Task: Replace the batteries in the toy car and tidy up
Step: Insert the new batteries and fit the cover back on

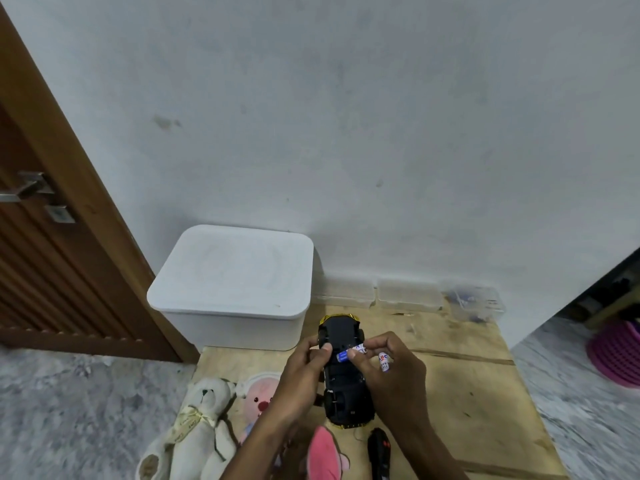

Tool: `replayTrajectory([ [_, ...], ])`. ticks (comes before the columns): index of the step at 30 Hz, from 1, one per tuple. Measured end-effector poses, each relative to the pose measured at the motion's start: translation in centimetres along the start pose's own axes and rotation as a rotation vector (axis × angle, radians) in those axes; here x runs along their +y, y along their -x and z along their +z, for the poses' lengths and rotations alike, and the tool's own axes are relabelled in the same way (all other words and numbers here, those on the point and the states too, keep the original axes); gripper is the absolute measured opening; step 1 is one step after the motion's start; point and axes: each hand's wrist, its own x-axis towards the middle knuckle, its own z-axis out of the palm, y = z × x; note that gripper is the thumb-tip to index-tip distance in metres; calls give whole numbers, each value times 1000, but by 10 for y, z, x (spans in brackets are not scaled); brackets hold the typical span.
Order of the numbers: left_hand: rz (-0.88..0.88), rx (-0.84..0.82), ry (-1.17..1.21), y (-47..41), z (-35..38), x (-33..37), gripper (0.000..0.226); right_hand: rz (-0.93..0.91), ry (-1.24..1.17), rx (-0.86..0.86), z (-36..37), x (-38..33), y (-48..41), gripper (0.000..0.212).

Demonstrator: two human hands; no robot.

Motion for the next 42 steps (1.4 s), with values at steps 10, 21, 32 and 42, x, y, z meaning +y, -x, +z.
replayTrajectory([
  [10, 36, 12, -12, -5, 3, 2, 30, -155, 239, 47, 1, 7, 1, 14],
  [21, 71, 12, -38, -10, 6, -4, 34, -268, 363, 31, -3, 14, 4, 8],
  [32, 77, -17, -35, -10, 4, -3, 34, -243, 264, 28, -3, 15, -5, 6],
  [42, 116, -23, -65, -13, 0, -1, 47, 255, -503, -111, -29, -5, -22, 41],
])
